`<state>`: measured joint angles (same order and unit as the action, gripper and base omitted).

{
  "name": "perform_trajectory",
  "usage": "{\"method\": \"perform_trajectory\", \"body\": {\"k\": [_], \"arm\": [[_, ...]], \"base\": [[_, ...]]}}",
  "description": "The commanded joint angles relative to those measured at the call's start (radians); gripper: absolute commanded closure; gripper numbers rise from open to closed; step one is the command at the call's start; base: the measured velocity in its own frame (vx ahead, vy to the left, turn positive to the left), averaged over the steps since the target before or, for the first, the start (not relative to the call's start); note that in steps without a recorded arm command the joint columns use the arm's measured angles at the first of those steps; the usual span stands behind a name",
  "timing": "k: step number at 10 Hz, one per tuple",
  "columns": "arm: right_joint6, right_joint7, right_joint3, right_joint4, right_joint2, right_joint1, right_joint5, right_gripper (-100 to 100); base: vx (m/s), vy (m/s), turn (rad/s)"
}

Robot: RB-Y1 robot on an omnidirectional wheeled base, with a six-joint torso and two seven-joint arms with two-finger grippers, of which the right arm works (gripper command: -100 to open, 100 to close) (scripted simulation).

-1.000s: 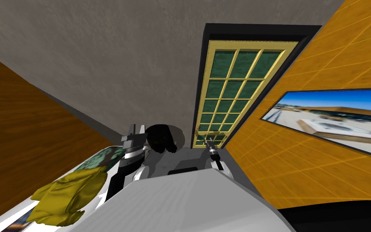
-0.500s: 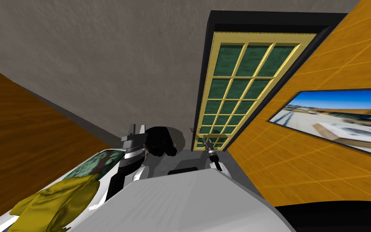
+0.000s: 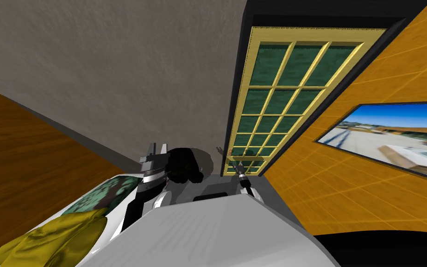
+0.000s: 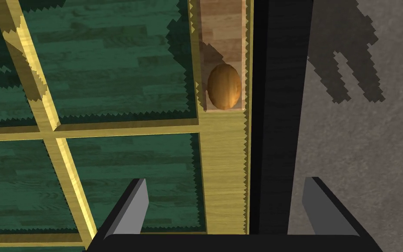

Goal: Pull the door open

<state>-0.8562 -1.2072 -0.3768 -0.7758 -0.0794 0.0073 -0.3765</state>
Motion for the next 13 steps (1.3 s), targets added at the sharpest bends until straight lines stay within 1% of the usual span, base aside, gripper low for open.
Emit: {"method": "perform_trajectory", "body": {"k": [1,2,3,4,9,10,11,13], "arm": [[-0.005,-0.029,-0.006,0.031,0.006,-0.009,-0.008,-100],[-0.004,-0.017,-0.004,0.022,0.003,-0.007,-0.005,-100],[-0.015,-0.017,-0.014,0.033,-0.008,-0.002,0.002,-100],[-0.018,-0.015,-0.017,0.036,-0.011,0.0,0.004,-100],[-0.057,0.001,-0.052,0.071,-0.05,0.021,0.029,-100],[-0.057,0.001,-0.052,0.071,-0.05,0.021,0.029,-100],[-0.068,0.005,-0.062,0.082,-0.062,0.028,0.036,-100],[-0.07,0.006,-0.063,0.083,-0.063,0.029,0.037,-100]], "base": [[0.13,0.006,0.0],[0.053,0.002,0.003],[0.134,0.0,0.094],[0.187,0.018,0.08],[0.207,0.001,0.099],[0.125,0.011,0.03],[0.026,-0.041,0.122],[0.012,-0.02,0.057]]}}
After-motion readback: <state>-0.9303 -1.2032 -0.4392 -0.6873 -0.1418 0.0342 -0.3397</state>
